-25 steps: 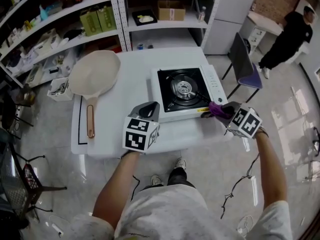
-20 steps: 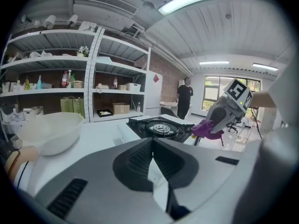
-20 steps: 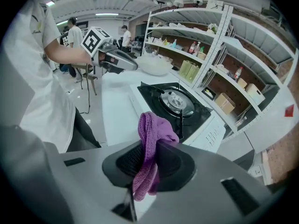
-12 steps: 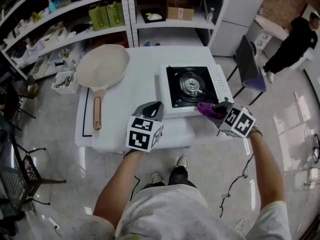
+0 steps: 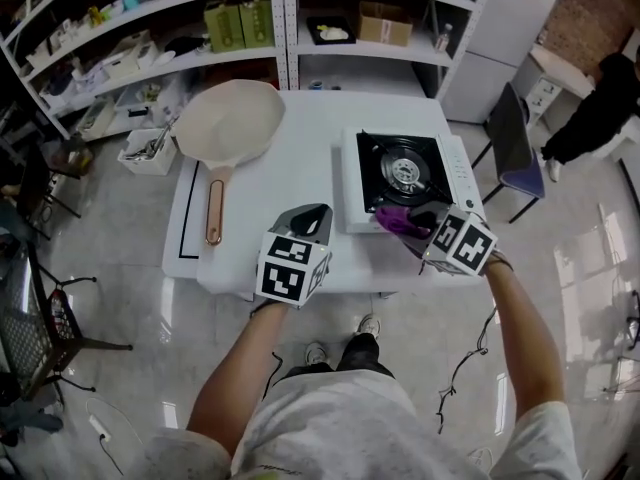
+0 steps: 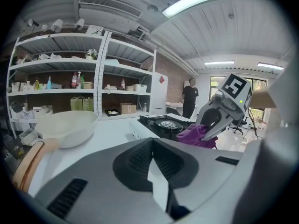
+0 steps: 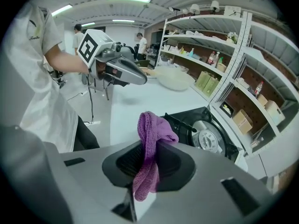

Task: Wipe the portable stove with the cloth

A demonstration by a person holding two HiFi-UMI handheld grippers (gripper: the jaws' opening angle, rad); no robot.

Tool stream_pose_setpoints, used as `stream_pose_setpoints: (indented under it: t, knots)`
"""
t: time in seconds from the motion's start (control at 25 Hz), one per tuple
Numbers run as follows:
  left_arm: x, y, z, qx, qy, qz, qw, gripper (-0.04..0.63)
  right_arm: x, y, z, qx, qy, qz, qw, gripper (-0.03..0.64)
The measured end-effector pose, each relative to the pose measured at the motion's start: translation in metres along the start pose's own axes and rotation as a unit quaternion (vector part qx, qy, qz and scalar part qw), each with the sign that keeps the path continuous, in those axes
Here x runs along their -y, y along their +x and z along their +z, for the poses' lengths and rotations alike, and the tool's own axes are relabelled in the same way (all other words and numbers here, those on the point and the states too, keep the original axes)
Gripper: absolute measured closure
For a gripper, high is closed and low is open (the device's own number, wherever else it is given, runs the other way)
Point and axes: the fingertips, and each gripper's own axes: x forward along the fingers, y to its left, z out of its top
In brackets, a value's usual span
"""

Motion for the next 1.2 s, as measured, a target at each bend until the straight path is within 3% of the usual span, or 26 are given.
stream_pose_setpoints:
  t: [0.52,0.72,0.96,1.2]
  knots:
    - [-0.033,-0.029,-0.008,0.003,-0.016,0.04,0.9991,0.592,-0.014,0.03,0.049,0.021,-0.02,0.035,0.999,0.555]
    - [-0.037,-0.03,-0.004,0.01,-0.018,0.046,0.9987,0.592,0.0,0.025,0.07,0.06,0.064,0.032,0.996,0.555]
    - [-0.038,-0.024,0.004,0.016,-0.02,0.05,0.9984,0.593,0.027,0.023,0.086,0.088,0.187,0.027,0.978,0.555]
    - [-0.04,-0.016,0.011,0.018,-0.022,0.057,0.998,0.593,0.045,0.029,0.097,0.087,0.237,0.024,0.967,0.554]
